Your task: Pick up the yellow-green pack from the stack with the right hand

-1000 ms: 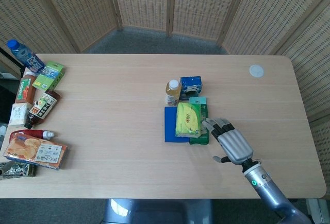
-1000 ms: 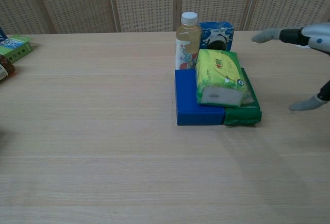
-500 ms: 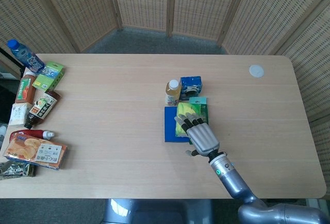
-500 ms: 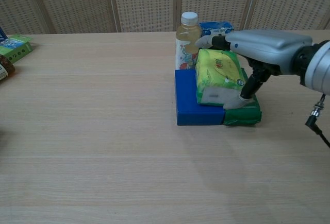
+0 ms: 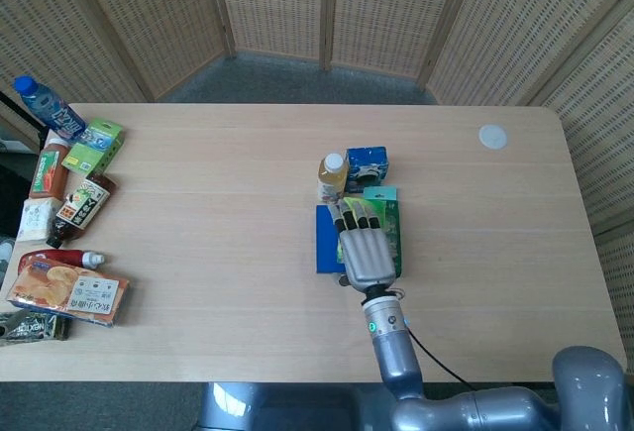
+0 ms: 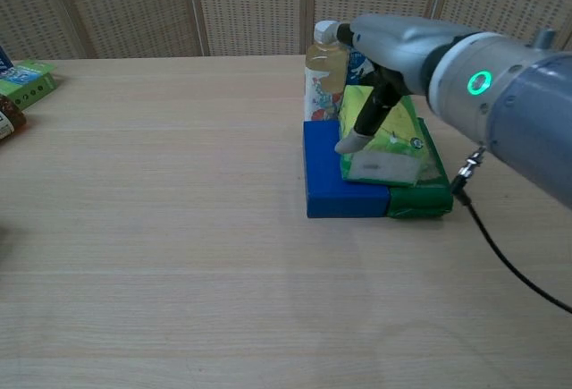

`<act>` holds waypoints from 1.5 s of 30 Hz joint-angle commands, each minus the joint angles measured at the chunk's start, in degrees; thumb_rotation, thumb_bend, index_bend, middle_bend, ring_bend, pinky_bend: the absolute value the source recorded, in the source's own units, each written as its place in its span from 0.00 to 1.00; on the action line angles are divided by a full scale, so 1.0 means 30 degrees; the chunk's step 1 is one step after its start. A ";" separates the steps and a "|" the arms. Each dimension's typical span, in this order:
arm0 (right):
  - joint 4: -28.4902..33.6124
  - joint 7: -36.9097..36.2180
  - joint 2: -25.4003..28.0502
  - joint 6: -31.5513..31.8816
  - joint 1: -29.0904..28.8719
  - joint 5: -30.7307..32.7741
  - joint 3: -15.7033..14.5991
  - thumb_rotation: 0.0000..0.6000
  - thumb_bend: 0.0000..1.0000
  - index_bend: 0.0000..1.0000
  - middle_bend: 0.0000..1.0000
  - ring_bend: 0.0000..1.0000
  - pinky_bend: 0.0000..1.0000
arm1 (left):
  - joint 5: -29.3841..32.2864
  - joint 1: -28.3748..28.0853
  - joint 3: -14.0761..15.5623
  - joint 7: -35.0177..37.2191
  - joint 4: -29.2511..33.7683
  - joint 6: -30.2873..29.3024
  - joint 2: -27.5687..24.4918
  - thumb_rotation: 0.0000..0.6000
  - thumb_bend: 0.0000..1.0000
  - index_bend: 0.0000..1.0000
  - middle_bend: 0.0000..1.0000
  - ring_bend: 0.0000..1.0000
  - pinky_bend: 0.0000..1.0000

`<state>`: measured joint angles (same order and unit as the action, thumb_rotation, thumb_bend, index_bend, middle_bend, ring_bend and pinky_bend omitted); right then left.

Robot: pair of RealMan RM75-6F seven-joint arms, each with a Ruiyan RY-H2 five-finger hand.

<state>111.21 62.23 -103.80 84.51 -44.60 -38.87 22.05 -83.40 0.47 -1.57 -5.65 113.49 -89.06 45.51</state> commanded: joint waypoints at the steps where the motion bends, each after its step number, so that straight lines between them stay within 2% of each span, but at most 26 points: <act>1: -0.1105 0.0445 -0.0542 -0.0184 -0.0767 0.0505 0.0109 1.00 0.00 0.00 0.00 0.00 0.00 | -0.0092 0.0046 0.0047 0.0093 -0.0016 -0.0045 -0.0041 1.00 0.00 0.00 0.00 0.00 0.00; 6: -0.2196 -0.0198 -0.0469 -0.0694 -0.0865 0.0754 -0.0125 1.00 0.00 0.00 0.00 0.00 0.00 | 0.0165 -0.0051 0.0024 -0.0006 -0.0101 0.0211 0.0035 1.00 0.00 0.00 0.00 0.00 0.00; 12: -0.3756 0.0255 -0.1576 0.0454 -0.1570 0.2311 0.1121 1.00 0.00 0.00 0.00 0.00 0.00 | 0.0278 -0.0205 0.0023 -0.0465 -0.0081 0.0470 0.0251 1.00 0.00 0.00 0.00 0.00 0.00; 15: -0.4303 0.0278 -0.1772 0.0446 -0.1837 0.2623 0.1342 1.00 0.00 0.00 0.00 0.00 0.00 | 0.0370 -0.0242 -0.0008 -0.0530 -0.0102 0.0517 0.0315 1.00 0.00 0.00 0.00 0.00 0.00; 30: -0.6523 -0.0648 -0.1164 -0.1256 -0.1768 0.3135 0.0411 1.00 0.00 0.00 0.00 0.00 0.00 | 0.0550 -0.0390 0.0052 -0.1016 -0.0048 0.0839 0.0532 1.00 0.00 0.00 0.00 0.00 0.00; 40: -0.6858 -0.1123 -0.0892 -0.1958 -0.1603 0.3929 0.0219 1.00 0.00 0.00 0.00 0.00 0.00 | 0.0485 -0.0380 0.0106 -0.0893 0.0026 0.0858 0.0466 1.00 0.00 0.00 0.00 0.00 0.00; 45: -0.7309 -0.1532 -0.0929 -0.2054 -0.1571 0.3583 -0.0058 1.00 0.00 0.00 0.00 0.00 0.02 | 0.0427 -0.0341 0.0129 -0.0697 0.0021 0.0811 0.0389 1.00 0.00 0.00 0.00 0.00 0.00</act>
<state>89.35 57.70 -106.57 78.42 -49.35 -28.02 21.99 -82.11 -0.57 -1.19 -7.74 113.56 -86.62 46.69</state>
